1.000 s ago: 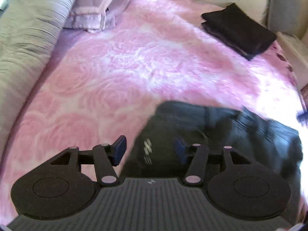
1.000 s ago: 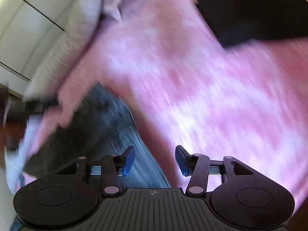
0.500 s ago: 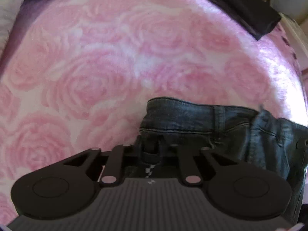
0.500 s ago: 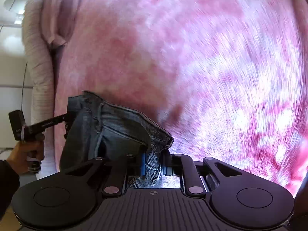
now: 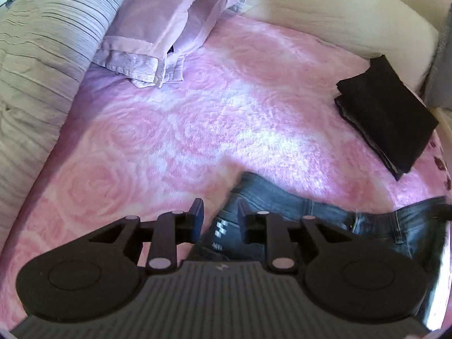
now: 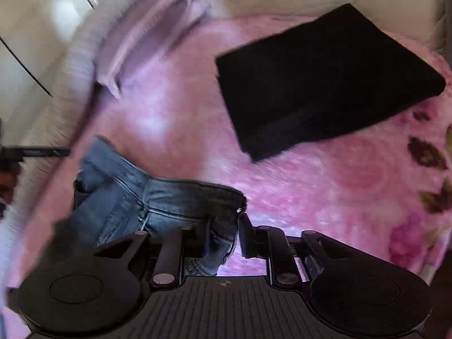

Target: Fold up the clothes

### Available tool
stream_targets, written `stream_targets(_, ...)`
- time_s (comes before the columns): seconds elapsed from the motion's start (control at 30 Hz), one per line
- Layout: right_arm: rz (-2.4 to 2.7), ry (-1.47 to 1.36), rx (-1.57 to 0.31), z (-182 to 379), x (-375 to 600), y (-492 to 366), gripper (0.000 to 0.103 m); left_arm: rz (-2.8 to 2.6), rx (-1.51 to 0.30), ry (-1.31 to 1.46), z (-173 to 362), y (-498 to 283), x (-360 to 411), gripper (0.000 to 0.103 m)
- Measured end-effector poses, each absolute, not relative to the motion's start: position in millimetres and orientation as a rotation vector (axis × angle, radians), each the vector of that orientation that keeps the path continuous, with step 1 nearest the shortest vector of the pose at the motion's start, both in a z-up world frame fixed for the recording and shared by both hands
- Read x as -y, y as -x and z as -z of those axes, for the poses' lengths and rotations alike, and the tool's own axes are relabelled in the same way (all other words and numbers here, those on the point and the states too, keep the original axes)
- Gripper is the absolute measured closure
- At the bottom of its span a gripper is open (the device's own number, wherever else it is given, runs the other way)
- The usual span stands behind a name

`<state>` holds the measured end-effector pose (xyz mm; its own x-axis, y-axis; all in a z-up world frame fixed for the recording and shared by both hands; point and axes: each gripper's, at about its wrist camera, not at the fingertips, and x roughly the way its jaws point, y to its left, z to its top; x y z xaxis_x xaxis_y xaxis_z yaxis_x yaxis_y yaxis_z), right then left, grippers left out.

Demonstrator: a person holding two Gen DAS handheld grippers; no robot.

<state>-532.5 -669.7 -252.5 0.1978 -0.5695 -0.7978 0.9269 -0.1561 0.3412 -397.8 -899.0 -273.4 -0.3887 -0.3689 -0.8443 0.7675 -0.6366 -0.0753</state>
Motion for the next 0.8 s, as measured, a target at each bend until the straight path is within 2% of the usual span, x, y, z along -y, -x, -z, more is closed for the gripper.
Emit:
stream_targets(0.03, 1.39, -1.055, -0.447, 250.1, 663.3, 529.4, 0.069, 2.066, -0.593, -1.107, 270.0, 389.2, 886.1, 0.068)
stream_targets(0.1, 1.387, -1.04, -0.46, 244.8, 645.8, 523.1, 0.066, 2.057, -0.559, -1.153, 263.6, 365.5, 856.2, 0.067)
stream_targets(0.2, 1.35, -1.058, -0.493, 240.6, 618.8, 513.2, 0.065, 2.013, -0.539, -1.245, 258.9, 316.0, 806.8, 0.063)
stream_targets(0.33, 1.175, -1.065, -0.543, 236.9, 590.4, 467.6, 0.064, 1.91, -0.612, -1.398, 263.5, 236.7, 722.5, 0.058)
stream_targets(0.5, 0.878, -0.92, -0.658, 236.1, 584.6, 375.6, 0.063, 1.811, -0.632, -1.627, 288.9, 163.1, 615.6, 0.051)
stream_targets(0.53, 0.823, -0.873, -0.68, 236.2, 585.6, 357.3, 0.063, 1.803, -0.645, -1.652, 294.4, 151.5, 597.3, 0.045)
stream_targets(0.67, 0.677, -0.738, -0.811, 252.0, 598.6, 300.2, 0.062, 1.809, -0.696, -1.675, 315.4, 117.1, 542.8, 0.044)
stream_targets(0.8, 0.603, -0.641, -0.949, 274.7, 605.3, 270.8, 0.061, 1.806, -0.647, -1.714, 341.5, 94.0, 504.9, 0.042)
